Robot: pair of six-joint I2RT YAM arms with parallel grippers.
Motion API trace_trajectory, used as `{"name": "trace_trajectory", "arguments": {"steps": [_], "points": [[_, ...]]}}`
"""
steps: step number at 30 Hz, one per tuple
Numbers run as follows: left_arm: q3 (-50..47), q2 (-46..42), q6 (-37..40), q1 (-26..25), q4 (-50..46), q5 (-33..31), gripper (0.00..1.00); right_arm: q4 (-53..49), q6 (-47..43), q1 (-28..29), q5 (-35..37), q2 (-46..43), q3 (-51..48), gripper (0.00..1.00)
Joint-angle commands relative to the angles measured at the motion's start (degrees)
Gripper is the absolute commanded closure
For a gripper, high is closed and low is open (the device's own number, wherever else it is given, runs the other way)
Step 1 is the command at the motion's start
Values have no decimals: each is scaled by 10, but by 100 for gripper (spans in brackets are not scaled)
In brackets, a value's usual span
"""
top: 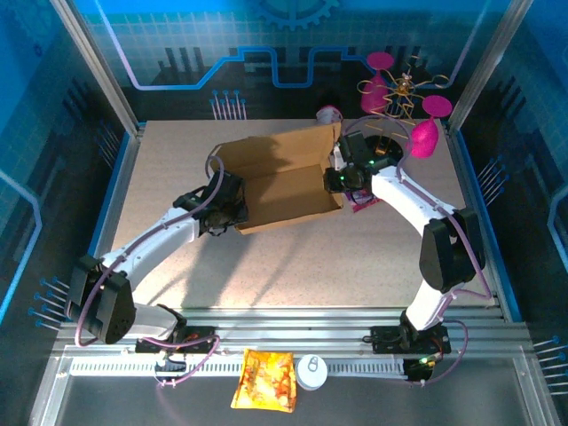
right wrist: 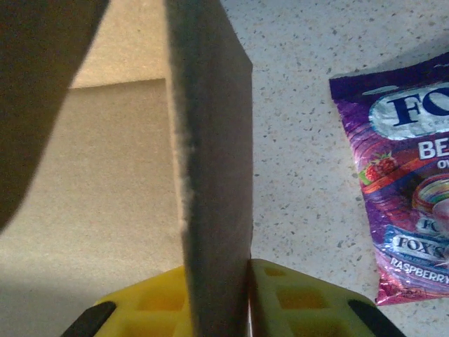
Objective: Fold the paper box
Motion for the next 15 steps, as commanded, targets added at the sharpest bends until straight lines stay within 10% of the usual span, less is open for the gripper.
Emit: {"name": "trace_trajectory", "arguments": {"steps": [1,15], "points": [[28,-27,9,-18,19,48,100,24,-15,14,2,13,-5,89],[35,-34,5,-26,-3,18,100,-11,-61,20,84,20,11,100]]}}
